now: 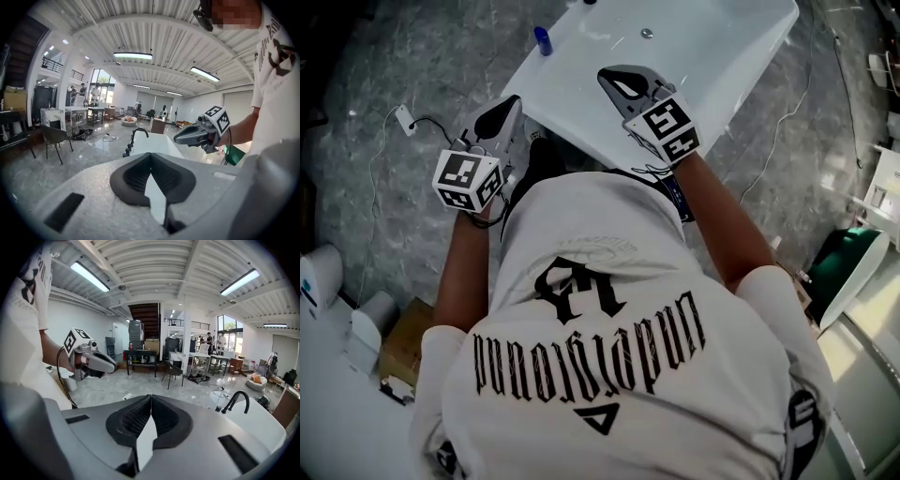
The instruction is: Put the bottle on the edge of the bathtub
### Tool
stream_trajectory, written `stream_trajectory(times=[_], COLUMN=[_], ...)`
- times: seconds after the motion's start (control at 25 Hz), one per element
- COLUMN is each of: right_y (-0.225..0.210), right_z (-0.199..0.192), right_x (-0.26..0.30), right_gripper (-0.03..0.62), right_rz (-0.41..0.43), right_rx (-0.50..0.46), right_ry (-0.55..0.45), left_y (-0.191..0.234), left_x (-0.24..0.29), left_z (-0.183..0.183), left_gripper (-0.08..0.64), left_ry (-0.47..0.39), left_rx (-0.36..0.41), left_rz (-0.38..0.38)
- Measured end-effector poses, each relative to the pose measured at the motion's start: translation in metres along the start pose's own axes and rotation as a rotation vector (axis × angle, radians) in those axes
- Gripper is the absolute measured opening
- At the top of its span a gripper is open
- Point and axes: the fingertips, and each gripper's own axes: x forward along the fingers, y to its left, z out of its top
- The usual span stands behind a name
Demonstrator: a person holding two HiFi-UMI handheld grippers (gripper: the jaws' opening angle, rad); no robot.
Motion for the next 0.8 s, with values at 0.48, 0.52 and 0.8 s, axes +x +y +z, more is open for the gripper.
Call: stream_trajectory(times=[0.48, 0.52, 0.8], right_y=[0.032, 0.035, 0.069], right_z=[0.048, 0.052, 0.069], right_x=[-0.076, -0.081, -0.102], right_gripper=[0.015, 0.015, 0.015], right_rz=[0.021, 0.022, -0.016], right_rx=[-0.048, -0.044, -0.013], right_ry=[-0.138, -0.146, -0.183], left_y=[-0.045, -0.046, -0.047], left_x=[-0.079, -0.085, -0.118], left_z=[0.039, 0.042, 0.044], left_gripper=[0.014, 0.014, 0.014], left_ry=[-0.086, -0.088, -0.099], left_rx=[0.019, 0.022, 0.051], left_rz=[0.090, 0.091, 0.061])
